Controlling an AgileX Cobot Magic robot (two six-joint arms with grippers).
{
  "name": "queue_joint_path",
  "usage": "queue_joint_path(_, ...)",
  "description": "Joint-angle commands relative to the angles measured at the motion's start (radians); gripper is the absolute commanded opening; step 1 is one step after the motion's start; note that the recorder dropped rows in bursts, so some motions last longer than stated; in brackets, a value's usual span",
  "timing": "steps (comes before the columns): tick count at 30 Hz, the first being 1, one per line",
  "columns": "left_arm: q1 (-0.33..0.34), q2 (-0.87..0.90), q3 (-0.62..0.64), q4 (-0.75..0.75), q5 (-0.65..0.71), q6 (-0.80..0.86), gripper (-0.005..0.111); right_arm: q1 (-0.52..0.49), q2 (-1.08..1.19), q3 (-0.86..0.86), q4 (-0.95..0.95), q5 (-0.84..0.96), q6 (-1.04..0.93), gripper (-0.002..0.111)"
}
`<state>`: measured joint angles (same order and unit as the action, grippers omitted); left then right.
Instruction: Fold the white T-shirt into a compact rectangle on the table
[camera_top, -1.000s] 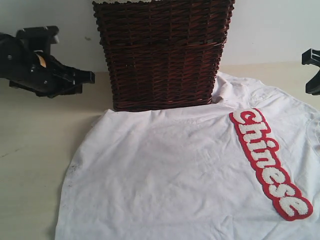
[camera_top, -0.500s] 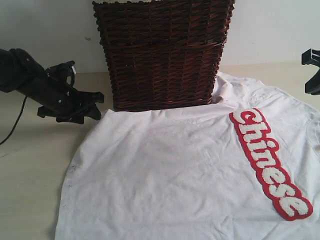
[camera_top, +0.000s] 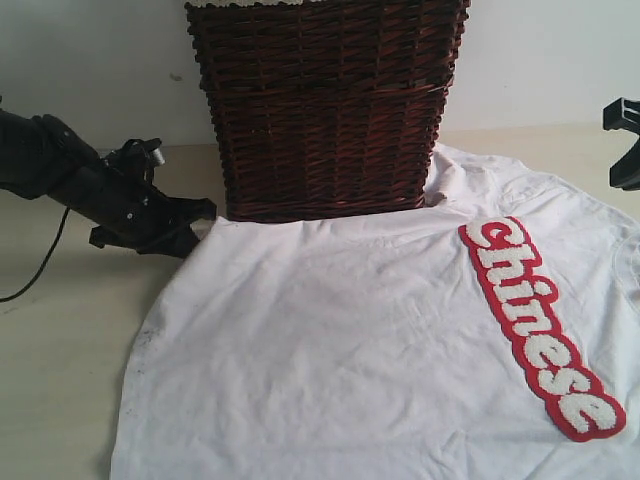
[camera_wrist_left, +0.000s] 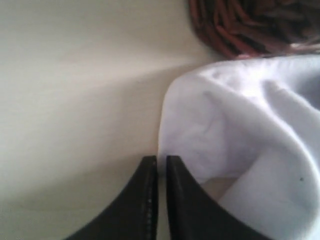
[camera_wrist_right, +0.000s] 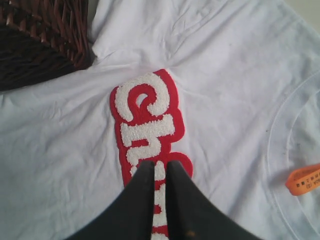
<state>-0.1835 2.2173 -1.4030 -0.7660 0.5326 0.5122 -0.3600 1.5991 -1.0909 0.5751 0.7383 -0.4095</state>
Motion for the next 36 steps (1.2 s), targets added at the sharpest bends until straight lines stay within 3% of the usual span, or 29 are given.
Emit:
queue_joint_path(1,0.001,-0.005,-0.003,0.063,0.031,-0.002,0.000,0.000,-0.009,-0.003,0.003,0.000,-0.015,0.011)
queue_joint_path(11,0.015,-0.090,-0.003,0.352,0.023,-0.252,0.000,0.000,-0.009,-0.003,0.003,-0.004,-0.015,0.011)
queue_joint_path(18,0.015,-0.109,-0.003,0.381,-0.028,-0.260,0.001,0.000,-0.009,-0.003,0.003,-0.002,-0.015,0.011)
queue_joint_path(26,0.015,-0.115,-0.003,0.411,-0.167,-0.259,0.038,0.000,-0.009,-0.003,0.003,0.000,-0.017,0.011)
queue_joint_path(29,0.016,-0.115,-0.003,0.405,-0.181,-0.259,0.039,0.000,-0.009,-0.003,0.003,-0.004,-0.017,0.011)
queue_joint_path(36,0.009,-0.054,-0.042,0.359,0.005,-0.228,0.039,0.000,-0.009,-0.003,0.003,-0.005,-0.017,0.011)
